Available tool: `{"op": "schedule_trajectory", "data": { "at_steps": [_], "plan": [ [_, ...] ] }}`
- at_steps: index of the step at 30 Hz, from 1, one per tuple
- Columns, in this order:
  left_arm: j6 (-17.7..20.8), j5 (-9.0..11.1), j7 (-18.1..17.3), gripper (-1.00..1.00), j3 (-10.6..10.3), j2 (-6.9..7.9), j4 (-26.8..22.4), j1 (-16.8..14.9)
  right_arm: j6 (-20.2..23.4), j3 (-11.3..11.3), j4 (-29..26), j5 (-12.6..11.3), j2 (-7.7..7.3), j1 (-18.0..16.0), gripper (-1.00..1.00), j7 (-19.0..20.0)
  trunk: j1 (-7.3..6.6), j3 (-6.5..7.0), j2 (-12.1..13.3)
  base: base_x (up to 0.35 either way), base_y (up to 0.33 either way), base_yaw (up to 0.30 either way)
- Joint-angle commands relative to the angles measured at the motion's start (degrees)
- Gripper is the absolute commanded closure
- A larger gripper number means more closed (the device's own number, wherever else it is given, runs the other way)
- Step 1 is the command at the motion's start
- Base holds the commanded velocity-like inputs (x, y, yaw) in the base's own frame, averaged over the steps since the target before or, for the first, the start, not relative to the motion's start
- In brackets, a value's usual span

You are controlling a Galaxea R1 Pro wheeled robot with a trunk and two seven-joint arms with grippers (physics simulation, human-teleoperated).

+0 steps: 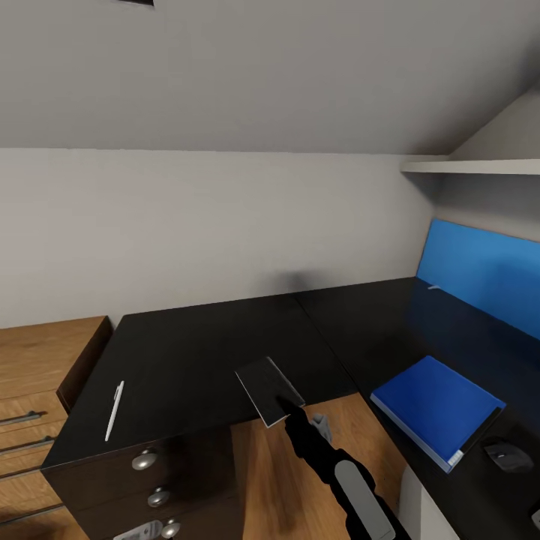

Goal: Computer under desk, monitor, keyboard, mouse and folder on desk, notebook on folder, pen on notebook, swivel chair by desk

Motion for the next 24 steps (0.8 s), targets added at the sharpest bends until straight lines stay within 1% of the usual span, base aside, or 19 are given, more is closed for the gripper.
{"op": "schedule_trajectory", "data": {
  "at_steps": [1, 5, 22, 23, 24],
  "plan": [
    [0.43, 0.59, -0.24, -1.0, 0.18, -0.06, -0.11, 0.0, 0.14, 0.08, 0.01, -0.27, 0.01, -0.04, -1.0, 0.08, 0.0, -0.05, -0.03, 0.0, 0.0, 0.0],
    [0.43, 0.59, -0.24, -1.0, 0.18, -0.06, -0.11, 0.0, 0.09, 0.5, -0.01, -0.22, 0.02, -0.04, -1.0, 0.07, 0.0, -0.05, -0.03, 0.0, 0.0, 0.0],
    [0.43, 0.59, -0.18, -1.0, 0.18, -0.06, -0.11, 0.0, -0.13, 0.6, -0.01, -0.25, 0.18, -0.01, -1.0, -0.16, 0.0, -0.05, -0.03, 0.0, 0.0, 0.0],
    [0.43, 0.59, -0.18, -1.0, 0.18, -0.06, -0.11, 0.0, -0.14, 0.59, -0.01, -0.25, 0.16, -0.01, 1.0, -0.17, 0.0, -0.05, -0.03, 0.0, 0.0, 0.0],
    [0.43, 0.59, -0.17, -1.0, 0.18, -0.06, -0.11, 0.0, -0.16, 0.59, -0.01, -0.25, 0.15, -0.01, 1.0, -0.21, 0.0, -0.05, -0.03, 0.0, 0.0, 0.0]
  ]
}}
